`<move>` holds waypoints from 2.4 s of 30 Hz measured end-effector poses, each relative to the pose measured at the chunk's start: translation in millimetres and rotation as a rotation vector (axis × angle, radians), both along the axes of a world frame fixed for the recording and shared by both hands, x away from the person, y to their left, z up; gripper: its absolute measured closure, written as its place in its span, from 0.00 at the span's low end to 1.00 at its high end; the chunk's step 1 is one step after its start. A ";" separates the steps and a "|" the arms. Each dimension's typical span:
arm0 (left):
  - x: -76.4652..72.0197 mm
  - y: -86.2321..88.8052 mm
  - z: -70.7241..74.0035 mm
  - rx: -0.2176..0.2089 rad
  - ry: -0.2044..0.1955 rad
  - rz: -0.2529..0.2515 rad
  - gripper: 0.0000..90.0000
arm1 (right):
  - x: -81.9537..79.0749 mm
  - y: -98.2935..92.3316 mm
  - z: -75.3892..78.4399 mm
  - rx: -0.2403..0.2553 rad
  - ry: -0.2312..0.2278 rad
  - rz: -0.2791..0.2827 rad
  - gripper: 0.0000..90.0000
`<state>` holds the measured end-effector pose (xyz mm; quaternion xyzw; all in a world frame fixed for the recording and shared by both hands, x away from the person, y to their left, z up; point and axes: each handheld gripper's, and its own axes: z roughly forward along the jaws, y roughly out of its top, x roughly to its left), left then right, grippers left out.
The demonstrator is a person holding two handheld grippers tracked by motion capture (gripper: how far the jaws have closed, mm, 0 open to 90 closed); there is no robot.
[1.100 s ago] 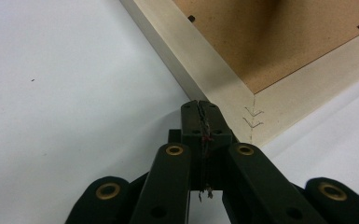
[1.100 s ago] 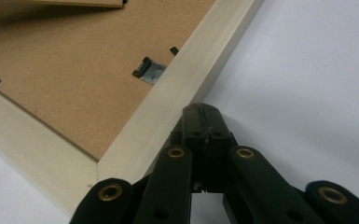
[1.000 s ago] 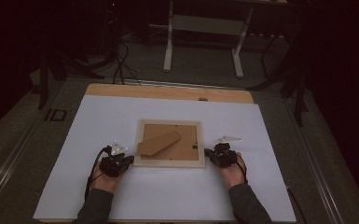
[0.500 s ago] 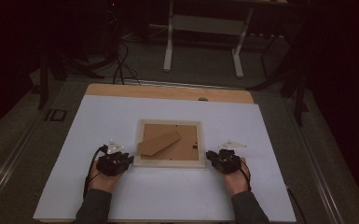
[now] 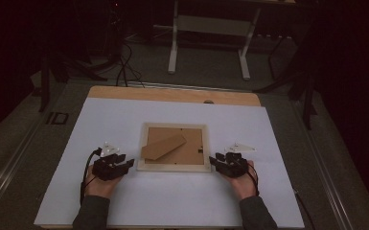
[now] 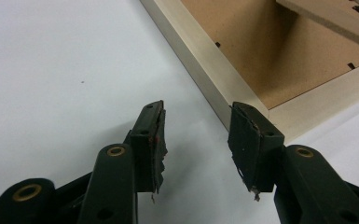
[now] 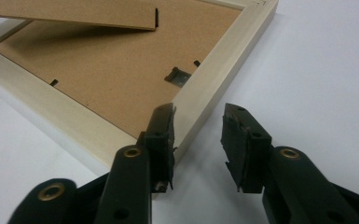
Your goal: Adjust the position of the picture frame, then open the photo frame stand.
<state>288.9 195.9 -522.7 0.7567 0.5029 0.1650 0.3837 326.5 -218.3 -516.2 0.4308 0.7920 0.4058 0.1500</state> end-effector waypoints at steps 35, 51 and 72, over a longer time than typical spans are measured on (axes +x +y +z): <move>-5.4 12.2 30.0 -0.120 -0.039 -0.030 0.58 | 2.4 -11.2 3.2 0.015 0.016 0.001 0.61; 8.7 3.5 55.3 -0.173 -0.024 -0.109 0.56 | 1.1 -9.6 7.2 0.016 0.023 0.015 0.57; 34.4 -15.7 67.0 -0.148 0.005 -0.165 0.54 | 2.2 -13.1 9.5 0.058 0.029 0.015 0.53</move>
